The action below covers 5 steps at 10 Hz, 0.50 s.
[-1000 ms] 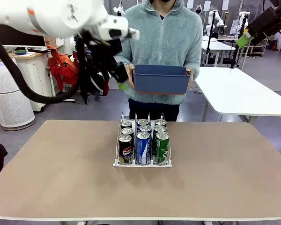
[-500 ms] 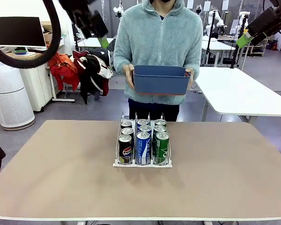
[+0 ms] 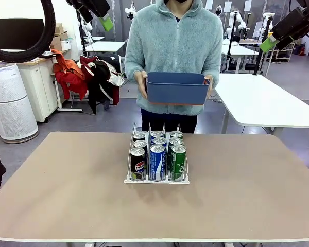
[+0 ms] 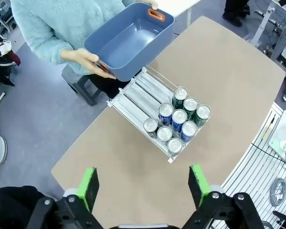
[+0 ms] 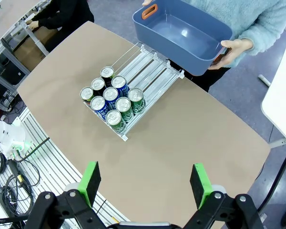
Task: Fill the beverage cans into the dispenser.
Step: Place the picked Ionic drink in the line of the Automatic Can Dispenser with the same cans.
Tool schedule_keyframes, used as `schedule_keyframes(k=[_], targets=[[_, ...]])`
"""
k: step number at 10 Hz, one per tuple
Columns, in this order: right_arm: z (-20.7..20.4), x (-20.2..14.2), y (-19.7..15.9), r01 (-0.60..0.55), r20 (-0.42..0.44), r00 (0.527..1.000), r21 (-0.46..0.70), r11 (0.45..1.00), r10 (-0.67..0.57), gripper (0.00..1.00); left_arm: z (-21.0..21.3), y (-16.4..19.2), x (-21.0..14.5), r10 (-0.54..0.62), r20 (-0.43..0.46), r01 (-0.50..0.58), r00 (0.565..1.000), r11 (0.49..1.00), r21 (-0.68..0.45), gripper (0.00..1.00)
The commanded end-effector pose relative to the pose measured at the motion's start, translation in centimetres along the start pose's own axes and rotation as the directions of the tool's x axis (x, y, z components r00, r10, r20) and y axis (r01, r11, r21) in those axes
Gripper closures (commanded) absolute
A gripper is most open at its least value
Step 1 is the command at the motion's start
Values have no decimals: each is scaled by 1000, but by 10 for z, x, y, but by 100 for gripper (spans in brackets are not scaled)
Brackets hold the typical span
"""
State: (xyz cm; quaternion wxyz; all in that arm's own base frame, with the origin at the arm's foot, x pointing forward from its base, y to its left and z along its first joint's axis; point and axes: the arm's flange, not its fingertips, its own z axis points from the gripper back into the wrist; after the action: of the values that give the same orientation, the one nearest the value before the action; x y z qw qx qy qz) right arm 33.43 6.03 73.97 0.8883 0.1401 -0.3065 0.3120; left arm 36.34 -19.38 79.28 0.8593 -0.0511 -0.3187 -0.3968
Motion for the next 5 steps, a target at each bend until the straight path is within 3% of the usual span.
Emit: schedule_keyframes(k=[1,5], targets=[[-1,1,1,0,-1,1000,0,1000,0,0,-3,-1,-8,-2,-18,2,1000,1000,-13,0],[-1,1,1,0,-1,1000,0,1000,0,0,0,0,0,0,0,0,1000,1000,0,0]])
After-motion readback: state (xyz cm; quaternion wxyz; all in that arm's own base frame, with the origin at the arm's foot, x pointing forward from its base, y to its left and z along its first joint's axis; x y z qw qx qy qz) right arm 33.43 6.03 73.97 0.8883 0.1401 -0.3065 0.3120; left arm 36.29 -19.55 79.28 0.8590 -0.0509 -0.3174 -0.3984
